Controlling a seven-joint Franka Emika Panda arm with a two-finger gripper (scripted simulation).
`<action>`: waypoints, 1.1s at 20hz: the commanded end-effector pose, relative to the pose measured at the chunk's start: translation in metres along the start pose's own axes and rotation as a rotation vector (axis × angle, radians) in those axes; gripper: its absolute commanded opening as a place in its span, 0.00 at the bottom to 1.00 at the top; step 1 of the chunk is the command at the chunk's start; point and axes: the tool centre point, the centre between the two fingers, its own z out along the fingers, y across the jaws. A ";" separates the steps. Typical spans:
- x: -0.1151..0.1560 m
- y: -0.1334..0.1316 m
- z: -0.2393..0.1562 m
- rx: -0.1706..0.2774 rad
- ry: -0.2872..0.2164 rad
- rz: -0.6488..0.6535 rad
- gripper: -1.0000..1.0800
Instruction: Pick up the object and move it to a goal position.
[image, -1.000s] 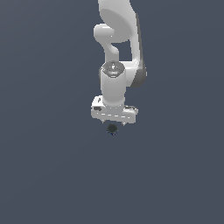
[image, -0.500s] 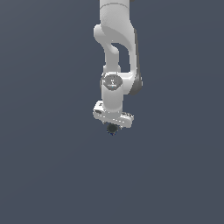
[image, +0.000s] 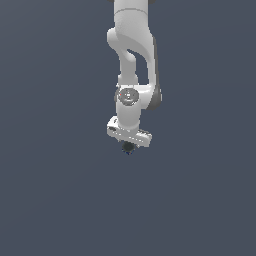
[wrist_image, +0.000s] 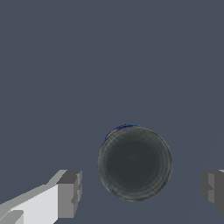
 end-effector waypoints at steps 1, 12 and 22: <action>-0.001 0.000 0.007 0.000 -0.001 0.001 0.96; -0.001 0.000 0.046 -0.001 -0.001 0.004 0.96; -0.001 0.000 0.047 -0.001 -0.001 0.004 0.00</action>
